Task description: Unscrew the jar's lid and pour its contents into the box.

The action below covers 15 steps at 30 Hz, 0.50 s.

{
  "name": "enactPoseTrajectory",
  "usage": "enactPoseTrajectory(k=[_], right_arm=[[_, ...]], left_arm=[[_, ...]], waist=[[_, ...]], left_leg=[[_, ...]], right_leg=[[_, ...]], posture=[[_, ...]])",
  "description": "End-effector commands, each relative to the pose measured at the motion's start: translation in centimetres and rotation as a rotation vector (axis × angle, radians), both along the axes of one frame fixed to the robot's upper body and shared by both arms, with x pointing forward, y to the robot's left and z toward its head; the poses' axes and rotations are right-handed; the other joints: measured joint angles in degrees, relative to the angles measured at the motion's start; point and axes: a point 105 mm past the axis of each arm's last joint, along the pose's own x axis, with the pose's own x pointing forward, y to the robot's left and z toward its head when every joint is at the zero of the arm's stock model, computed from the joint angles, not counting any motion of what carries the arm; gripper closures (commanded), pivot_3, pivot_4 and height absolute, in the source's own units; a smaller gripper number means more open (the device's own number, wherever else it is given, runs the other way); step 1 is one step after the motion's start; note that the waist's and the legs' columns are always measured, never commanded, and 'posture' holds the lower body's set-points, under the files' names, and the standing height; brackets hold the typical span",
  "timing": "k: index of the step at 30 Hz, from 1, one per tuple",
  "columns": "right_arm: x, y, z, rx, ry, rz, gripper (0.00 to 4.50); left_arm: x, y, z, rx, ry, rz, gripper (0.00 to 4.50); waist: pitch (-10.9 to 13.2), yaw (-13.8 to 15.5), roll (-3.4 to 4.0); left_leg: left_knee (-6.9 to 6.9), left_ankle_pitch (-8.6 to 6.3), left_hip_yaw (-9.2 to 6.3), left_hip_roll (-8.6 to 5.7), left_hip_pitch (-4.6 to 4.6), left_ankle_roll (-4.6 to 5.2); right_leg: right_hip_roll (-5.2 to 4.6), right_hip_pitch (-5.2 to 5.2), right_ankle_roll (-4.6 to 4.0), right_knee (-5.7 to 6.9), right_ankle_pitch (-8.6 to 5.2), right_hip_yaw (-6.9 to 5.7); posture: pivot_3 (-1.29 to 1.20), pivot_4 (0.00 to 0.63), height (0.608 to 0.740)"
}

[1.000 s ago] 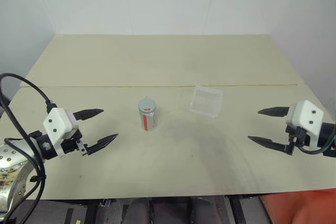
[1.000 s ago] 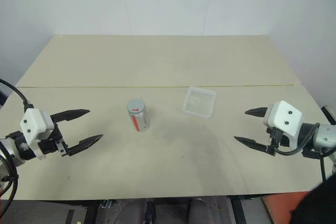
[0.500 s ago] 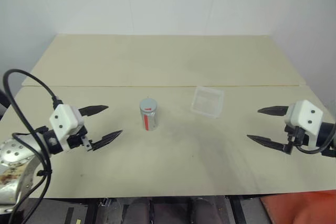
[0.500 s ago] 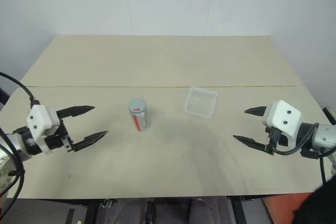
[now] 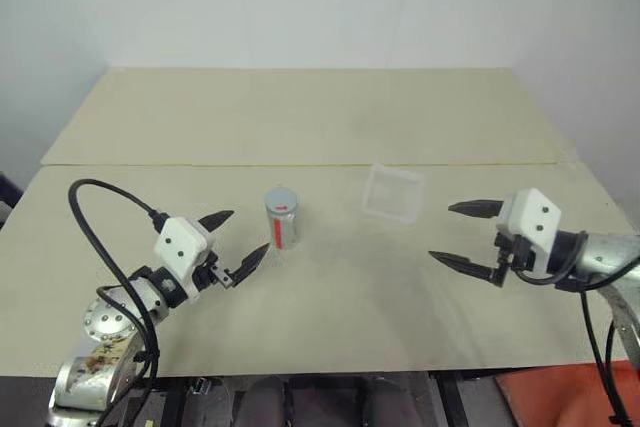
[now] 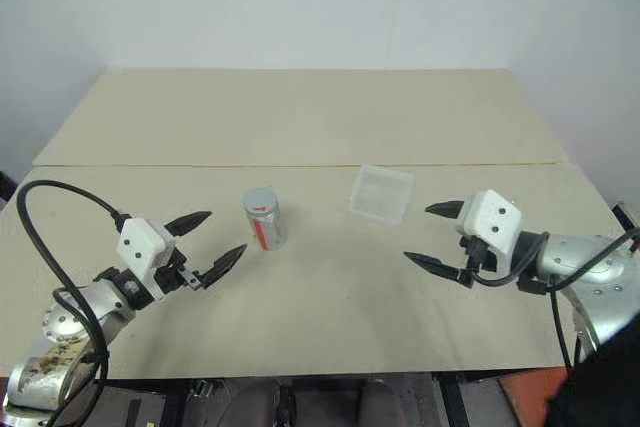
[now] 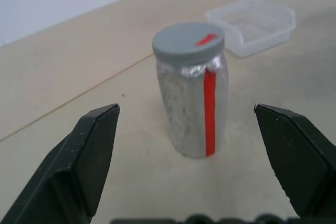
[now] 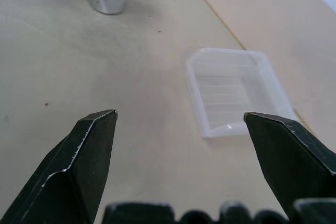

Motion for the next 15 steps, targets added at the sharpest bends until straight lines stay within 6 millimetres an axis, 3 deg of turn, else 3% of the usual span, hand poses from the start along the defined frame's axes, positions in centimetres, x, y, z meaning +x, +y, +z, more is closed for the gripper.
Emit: enactPoseTrajectory(k=[1, 15], right_arm=[[0.3, 0.0, 0.8, -0.004, -0.043, -0.014, 0.0], [0.3, -0.2, 1.2, -0.001, -0.06, -0.029, 0.0]], left_arm=[[-0.3, -0.9, -0.4, -0.01, -0.013, -0.007, 0.03], [1.5, -3.2, -2.8, -0.178, -0.086, 0.184, 0.03]], waist=[[0.0, 0.1, 0.0], [0.0, 0.0, 0.0]], left_leg=[[0.0, 0.0, -0.01, 0.0, -0.09, 0.0], [0.01, -0.01, -0.03, -0.01, -0.08, 0.02]], right_leg=[[0.0, -0.07, 0.01, -0.02, 0.0, -0.02], [-0.02, -0.04, 0.01, -0.01, 0.0, -0.03]], posture=[[0.0, 0.15, 0.74], [0.0, 0.15, 0.74]])
